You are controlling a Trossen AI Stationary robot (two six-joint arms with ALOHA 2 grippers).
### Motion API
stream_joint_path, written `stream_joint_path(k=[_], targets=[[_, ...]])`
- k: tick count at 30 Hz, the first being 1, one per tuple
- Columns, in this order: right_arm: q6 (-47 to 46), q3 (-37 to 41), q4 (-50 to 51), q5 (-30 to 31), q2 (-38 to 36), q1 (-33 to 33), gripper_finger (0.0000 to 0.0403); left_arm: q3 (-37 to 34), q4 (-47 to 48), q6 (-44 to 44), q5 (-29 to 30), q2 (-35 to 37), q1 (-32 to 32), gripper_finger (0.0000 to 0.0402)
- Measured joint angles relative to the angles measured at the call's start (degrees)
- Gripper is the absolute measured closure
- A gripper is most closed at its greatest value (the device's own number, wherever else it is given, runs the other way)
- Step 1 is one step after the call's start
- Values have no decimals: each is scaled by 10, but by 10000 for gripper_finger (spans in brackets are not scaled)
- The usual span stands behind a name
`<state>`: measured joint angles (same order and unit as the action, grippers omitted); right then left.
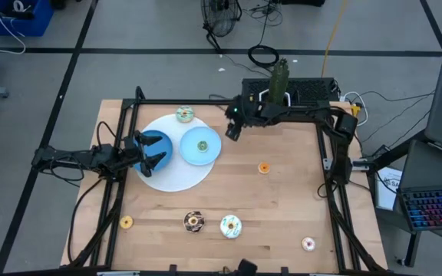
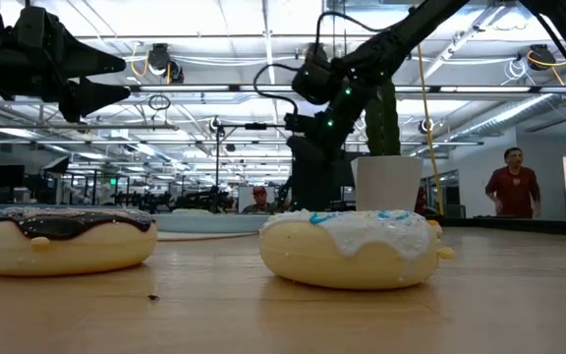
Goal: Pick & Place donuts
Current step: Put the yellow donut on the blue plate
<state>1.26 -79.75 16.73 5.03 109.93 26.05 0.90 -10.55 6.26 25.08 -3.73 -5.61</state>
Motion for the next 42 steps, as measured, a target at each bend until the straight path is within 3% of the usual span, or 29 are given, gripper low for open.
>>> stream_joint_path(k=[4,42], targets=[[-21,0,28,-38,0,26,192,0,0,0,0,0,0,57],[-15,0,61,-5,53,38,203,0,0,0,0,0,0,57]])
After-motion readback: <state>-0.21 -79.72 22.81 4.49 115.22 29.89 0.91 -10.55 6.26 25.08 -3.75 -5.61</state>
